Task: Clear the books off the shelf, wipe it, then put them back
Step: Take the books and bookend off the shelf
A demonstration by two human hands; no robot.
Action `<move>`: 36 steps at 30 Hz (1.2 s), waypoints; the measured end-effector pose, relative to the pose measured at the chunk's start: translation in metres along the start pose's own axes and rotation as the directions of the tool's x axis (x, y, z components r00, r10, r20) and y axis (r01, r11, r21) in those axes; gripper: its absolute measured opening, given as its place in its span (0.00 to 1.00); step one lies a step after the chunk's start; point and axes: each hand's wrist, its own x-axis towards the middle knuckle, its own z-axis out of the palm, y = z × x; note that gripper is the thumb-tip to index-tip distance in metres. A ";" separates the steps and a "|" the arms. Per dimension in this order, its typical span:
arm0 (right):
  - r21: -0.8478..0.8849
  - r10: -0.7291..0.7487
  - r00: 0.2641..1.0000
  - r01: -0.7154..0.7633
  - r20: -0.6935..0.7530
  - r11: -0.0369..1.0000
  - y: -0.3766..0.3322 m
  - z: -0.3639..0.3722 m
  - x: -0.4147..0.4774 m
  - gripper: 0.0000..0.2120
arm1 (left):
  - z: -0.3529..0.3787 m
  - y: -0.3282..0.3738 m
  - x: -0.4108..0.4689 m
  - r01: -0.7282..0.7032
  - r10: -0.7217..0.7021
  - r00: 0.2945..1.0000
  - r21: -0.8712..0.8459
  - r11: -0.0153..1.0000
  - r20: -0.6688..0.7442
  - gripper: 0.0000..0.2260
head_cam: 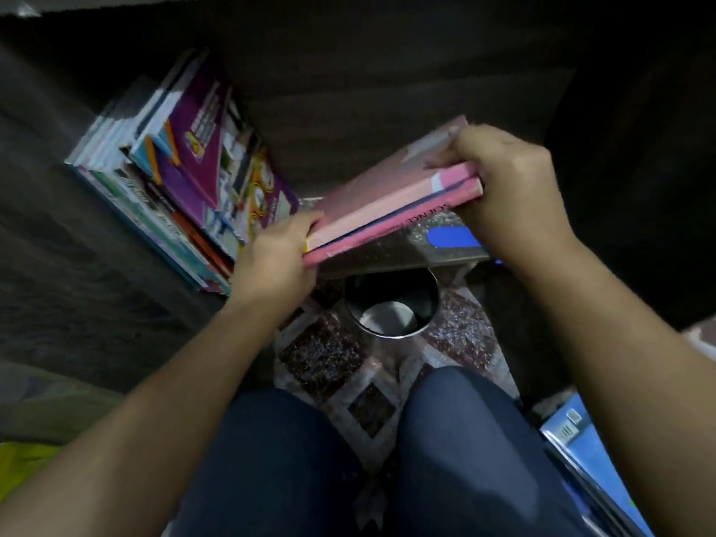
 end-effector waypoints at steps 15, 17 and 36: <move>-0.317 0.610 0.695 -0.522 0.381 0.792 0.035 -0.063 -0.148 0.15 | 0.032 0.202 -0.011 -0.729 0.604 0.678 0.487 0.481 0.419 0.09; -0.378 0.651 0.703 -0.542 0.284 0.751 0.049 -0.074 -0.174 0.13 | 0.044 0.226 -0.020 -0.769 0.631 0.634 0.451 0.453 0.447 0.09; -0.696 0.884 0.465 -0.648 -0.041 0.308 0.123 -0.172 -0.376 0.23 | 0.188 0.357 -0.048 -0.990 0.935 0.139 0.079 0.119 0.326 0.07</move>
